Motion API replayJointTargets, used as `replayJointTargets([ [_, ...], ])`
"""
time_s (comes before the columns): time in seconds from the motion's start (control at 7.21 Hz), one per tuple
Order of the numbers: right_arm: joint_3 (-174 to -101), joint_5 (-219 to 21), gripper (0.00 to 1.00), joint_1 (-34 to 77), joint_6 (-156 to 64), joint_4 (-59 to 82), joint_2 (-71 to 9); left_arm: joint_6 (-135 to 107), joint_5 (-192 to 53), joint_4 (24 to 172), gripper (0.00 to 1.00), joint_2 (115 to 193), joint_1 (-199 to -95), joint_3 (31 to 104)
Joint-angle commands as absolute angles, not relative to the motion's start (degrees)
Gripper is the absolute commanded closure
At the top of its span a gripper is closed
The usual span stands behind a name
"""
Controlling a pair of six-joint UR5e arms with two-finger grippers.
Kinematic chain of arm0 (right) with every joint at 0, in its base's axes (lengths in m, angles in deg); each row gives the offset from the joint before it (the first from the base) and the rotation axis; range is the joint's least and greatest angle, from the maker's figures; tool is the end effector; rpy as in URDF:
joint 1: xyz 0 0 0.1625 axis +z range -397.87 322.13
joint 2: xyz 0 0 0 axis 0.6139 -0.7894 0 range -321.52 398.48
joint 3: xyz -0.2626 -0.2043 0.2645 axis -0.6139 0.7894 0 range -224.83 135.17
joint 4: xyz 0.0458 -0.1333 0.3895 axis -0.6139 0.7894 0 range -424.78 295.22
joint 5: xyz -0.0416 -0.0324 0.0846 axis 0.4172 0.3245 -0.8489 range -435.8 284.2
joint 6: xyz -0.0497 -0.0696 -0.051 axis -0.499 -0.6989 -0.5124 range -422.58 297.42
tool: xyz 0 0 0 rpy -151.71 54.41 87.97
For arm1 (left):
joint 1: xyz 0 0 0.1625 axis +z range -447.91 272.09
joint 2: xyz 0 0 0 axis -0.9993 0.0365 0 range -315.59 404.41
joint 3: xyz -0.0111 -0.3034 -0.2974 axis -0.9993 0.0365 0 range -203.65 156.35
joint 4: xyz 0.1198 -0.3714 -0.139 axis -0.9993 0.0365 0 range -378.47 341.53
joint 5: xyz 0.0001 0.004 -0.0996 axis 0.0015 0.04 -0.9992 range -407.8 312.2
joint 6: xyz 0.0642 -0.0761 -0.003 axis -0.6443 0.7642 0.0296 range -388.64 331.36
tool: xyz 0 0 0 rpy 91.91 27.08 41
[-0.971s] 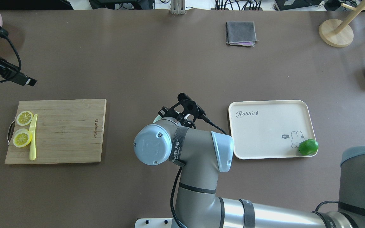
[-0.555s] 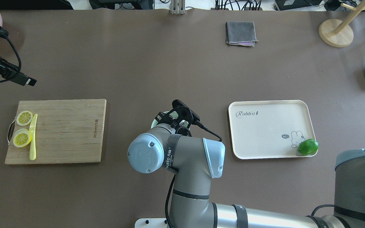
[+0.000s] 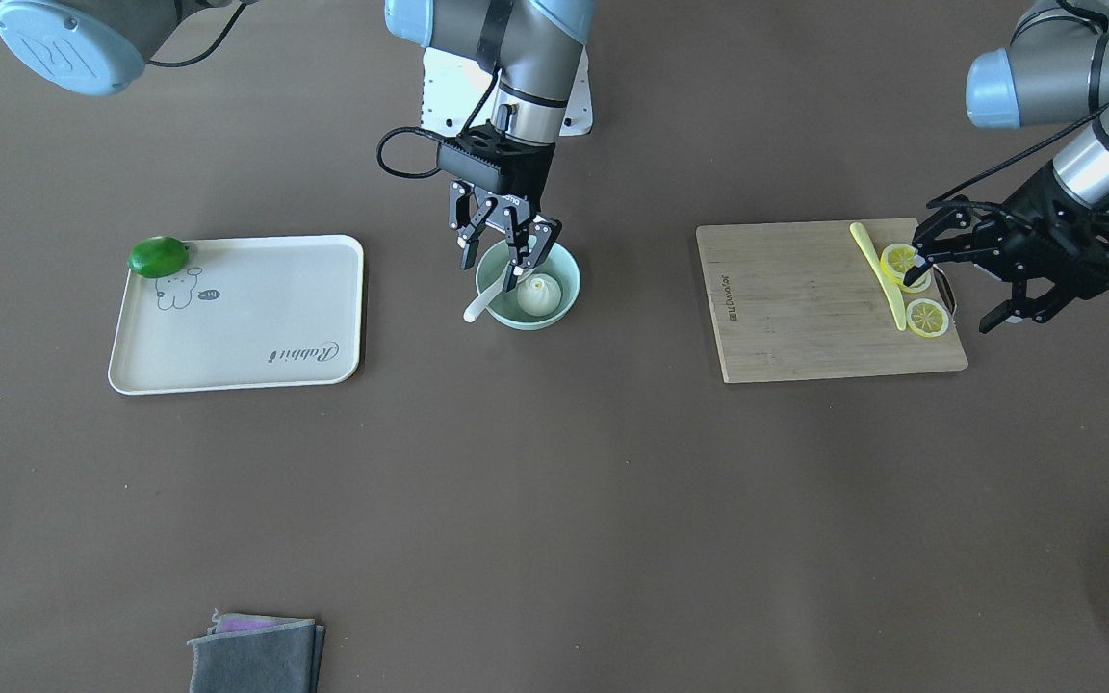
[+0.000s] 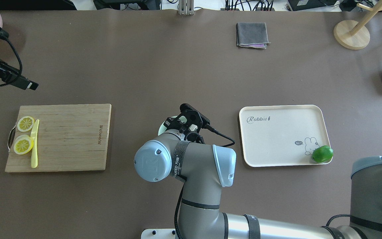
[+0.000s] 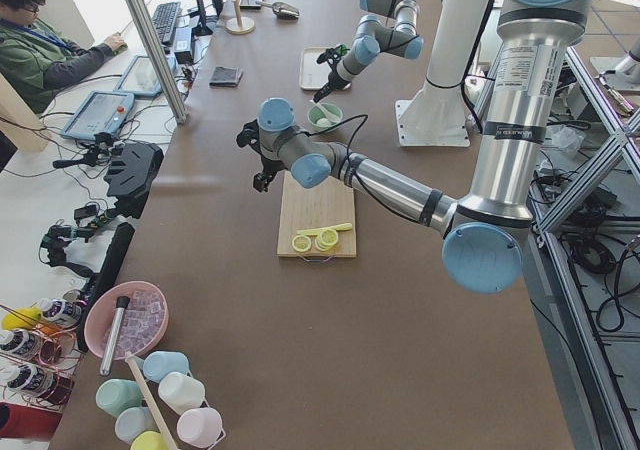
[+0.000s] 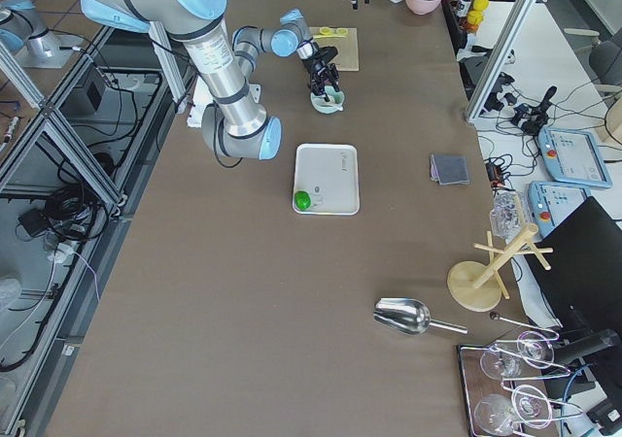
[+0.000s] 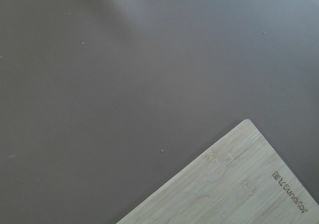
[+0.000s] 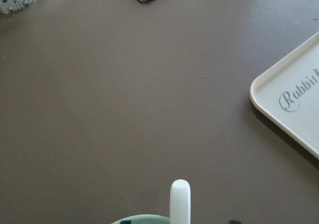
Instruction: Put spoon and bun in bowl
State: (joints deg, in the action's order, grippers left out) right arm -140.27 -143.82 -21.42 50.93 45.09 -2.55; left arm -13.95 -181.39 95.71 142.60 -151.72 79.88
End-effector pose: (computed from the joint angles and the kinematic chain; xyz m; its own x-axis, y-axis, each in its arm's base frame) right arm -0.6070 -0.3572 0.1421 0.5385 0.5448 0.6428 -0.7426 0.6673 0.0565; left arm 0.1831 -0.5185 0.4166 0.4952 0.5806 -0.6463 -0.1876 0.7978 0.5730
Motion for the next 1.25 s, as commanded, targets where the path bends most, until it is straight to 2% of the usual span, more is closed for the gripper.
replayJointTargets([
  [0.0, -152.6, -154.4, 0.00, -14.2, 33.2, 45.4, -9.0, -14.3, -181.4, 95.1, 0.01, 142.4, -151.9, 79.8],
  [0.28, -162.3, -171.3, 0.00, -1.3, 7.0, 44.7, -19.2, -16.1, -181.4, 88.2, 0.01, 142.5, -156.3, 80.1],
  [0.83, -162.7, -199.7, 0.00, 25.5, -43.8, 44.8, -35.6, -49.2, -180.5, 62.4, 0.01, 142.4, -174.3, 80.2],
  [0.97, -162.6, -202.5, 0.00, 31.8, -51.7, 44.8, -40.5, -51.4, -178.8, 58.0, 0.01, 137.4, -177.0, 79.0],
  [1.11, -162.5, -204.3, 0.00, 36.3, -57.3, 44.7, -45.5, -52.3, -178.8, 63.0, 0.01, 133.5, -179.6, 77.8],
])
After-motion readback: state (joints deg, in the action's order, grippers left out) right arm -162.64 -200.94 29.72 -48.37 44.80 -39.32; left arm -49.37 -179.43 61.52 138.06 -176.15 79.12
